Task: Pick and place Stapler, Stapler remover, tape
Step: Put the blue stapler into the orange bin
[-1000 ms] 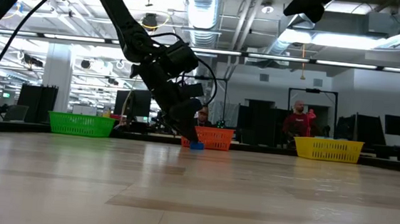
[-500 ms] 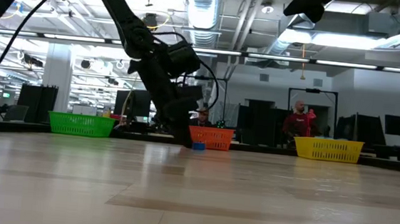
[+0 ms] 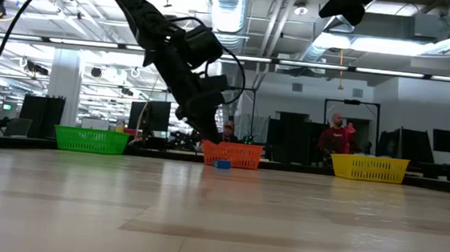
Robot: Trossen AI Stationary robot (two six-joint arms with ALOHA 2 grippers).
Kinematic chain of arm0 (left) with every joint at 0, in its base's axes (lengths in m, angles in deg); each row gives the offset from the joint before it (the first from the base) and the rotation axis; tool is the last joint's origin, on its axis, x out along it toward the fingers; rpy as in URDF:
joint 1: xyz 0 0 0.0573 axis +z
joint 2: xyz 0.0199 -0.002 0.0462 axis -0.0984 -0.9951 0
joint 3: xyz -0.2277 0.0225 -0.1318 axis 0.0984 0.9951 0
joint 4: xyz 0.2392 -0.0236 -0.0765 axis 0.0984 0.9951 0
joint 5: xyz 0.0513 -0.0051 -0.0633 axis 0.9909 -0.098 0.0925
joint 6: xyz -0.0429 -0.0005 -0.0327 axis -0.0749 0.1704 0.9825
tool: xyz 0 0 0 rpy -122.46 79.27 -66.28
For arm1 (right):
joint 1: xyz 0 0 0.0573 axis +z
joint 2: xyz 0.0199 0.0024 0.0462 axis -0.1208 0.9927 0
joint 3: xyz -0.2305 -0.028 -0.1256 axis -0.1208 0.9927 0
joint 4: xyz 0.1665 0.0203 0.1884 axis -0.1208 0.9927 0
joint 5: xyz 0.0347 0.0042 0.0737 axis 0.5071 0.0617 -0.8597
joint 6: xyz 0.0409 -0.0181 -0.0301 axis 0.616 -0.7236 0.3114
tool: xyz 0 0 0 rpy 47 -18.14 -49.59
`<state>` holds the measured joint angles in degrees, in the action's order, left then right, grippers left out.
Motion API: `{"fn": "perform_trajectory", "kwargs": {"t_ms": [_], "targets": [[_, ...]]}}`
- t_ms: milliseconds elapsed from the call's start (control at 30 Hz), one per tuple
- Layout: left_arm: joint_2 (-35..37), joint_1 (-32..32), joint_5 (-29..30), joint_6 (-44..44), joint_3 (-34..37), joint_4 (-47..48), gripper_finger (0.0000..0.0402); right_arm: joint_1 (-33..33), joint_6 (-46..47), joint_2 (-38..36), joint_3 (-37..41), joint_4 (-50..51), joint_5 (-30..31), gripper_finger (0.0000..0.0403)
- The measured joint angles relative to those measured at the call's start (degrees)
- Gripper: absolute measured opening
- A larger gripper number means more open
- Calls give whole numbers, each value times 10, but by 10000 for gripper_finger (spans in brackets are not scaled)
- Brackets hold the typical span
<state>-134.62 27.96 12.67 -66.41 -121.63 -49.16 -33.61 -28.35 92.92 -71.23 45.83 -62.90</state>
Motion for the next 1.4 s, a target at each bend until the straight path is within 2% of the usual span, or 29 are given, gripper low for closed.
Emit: {"fn": "perform_trajectory", "kwargs": {"t_ms": [133,400,500,767,1000,1233,1400], "targets": [[0,12,-27,1,0,-2,100,0,0,0,0,0,0,0],[0,37,-40,3,0,-5,218,0,-11,3,0,-1,0,0],[0,46,-40,0,0,-5,239,0,-11,5,0,0,0,0],[0,53,-52,-3,-1,-20,223,0,-11,13,0,-1,0,0],[-5,53,-54,-64,-1,-26,203,0,-14,15,0,-1,0,0],[-4,50,-53,-67,-1,-26,198,0,-15,16,0,0,0,0],[43,27,-53,-43,-1,-15,195,0,-15,16,0,0,0,0]]}}
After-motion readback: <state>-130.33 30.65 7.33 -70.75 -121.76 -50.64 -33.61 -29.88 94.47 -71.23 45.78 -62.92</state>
